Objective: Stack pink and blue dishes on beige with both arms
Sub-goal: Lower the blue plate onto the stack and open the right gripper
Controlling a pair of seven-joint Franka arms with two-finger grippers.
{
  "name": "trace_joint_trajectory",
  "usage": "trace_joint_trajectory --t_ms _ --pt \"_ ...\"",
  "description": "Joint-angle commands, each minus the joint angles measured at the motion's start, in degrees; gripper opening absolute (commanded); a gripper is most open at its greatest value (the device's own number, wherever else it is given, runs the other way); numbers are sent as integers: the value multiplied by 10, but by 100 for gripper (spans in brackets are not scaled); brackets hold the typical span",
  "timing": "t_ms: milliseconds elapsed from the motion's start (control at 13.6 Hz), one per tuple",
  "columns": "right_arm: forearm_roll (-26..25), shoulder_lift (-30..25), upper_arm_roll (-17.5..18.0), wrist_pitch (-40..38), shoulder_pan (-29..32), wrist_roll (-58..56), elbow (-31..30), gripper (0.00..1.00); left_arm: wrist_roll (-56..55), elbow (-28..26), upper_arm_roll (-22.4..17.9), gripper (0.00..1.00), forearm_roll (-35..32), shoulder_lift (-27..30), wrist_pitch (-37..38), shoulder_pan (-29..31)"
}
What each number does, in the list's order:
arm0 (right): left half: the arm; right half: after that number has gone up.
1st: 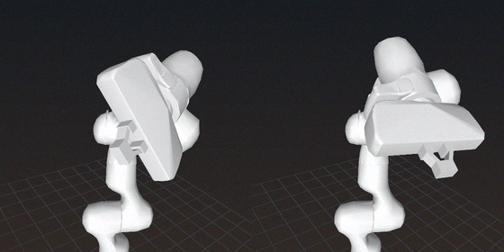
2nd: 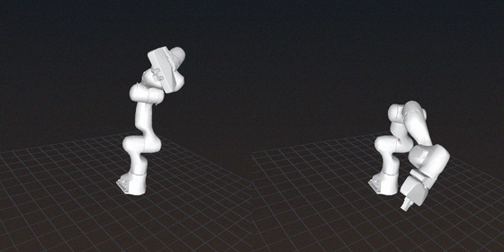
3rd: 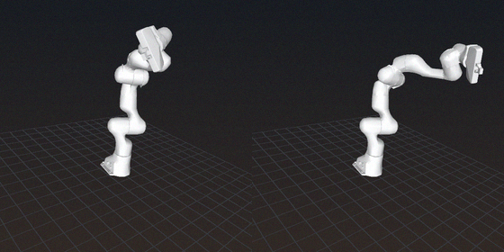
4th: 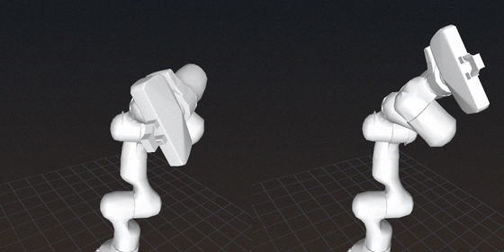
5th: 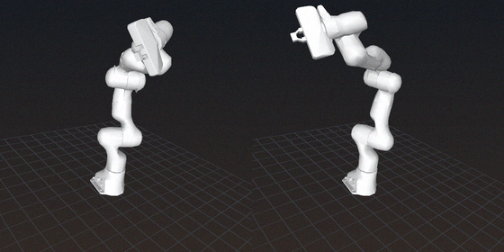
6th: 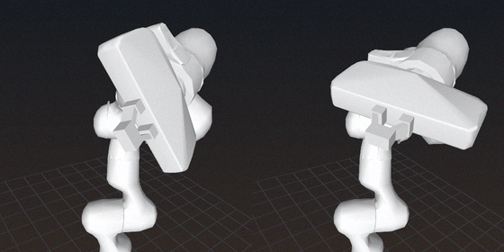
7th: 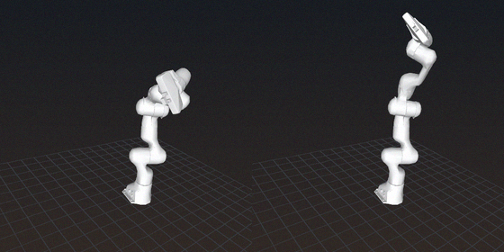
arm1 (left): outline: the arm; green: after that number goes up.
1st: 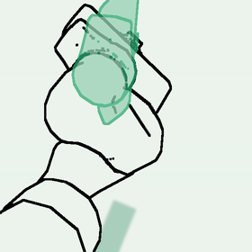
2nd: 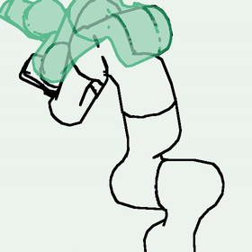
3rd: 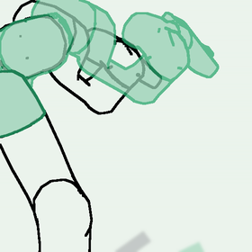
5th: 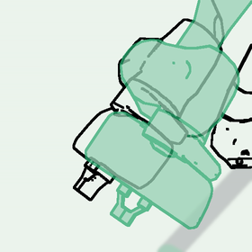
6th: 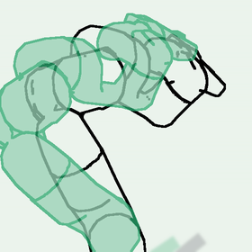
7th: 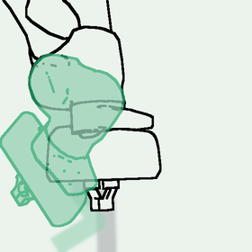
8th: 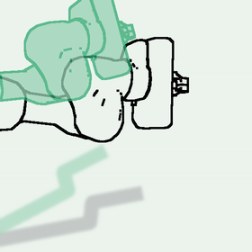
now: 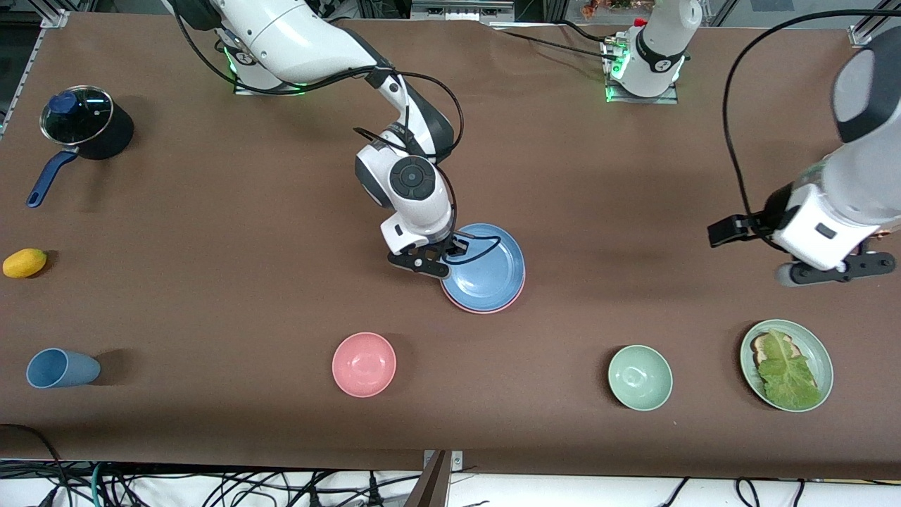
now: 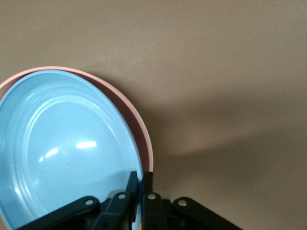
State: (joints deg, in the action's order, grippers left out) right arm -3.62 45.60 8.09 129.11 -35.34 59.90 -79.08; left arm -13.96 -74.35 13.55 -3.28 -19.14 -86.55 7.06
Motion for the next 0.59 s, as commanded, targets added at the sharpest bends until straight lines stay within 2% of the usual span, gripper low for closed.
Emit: trace_joint_trajectory --t_ms 0,73,220,440,514 --pt "-10 0 -3 4 4 -1 9 61 90 -4 3 100 14 20 7 30" --pt "-10 -4 -4 -1 9 -8 12 79 126 -5 3 100 10 30 7 33" --pt "-10 -16 -10 -24 20 -36 18 100 131 -13 -4 100 -6 54 9 24" --pt "-10 -25 -24 -145 51 -101 89 100 131 -15 -5 100 -6 87 30 8" --pt "-8 -39 -26 -177 71 -130 101 100 131 -16 -17 100 -7 93 35 -5"
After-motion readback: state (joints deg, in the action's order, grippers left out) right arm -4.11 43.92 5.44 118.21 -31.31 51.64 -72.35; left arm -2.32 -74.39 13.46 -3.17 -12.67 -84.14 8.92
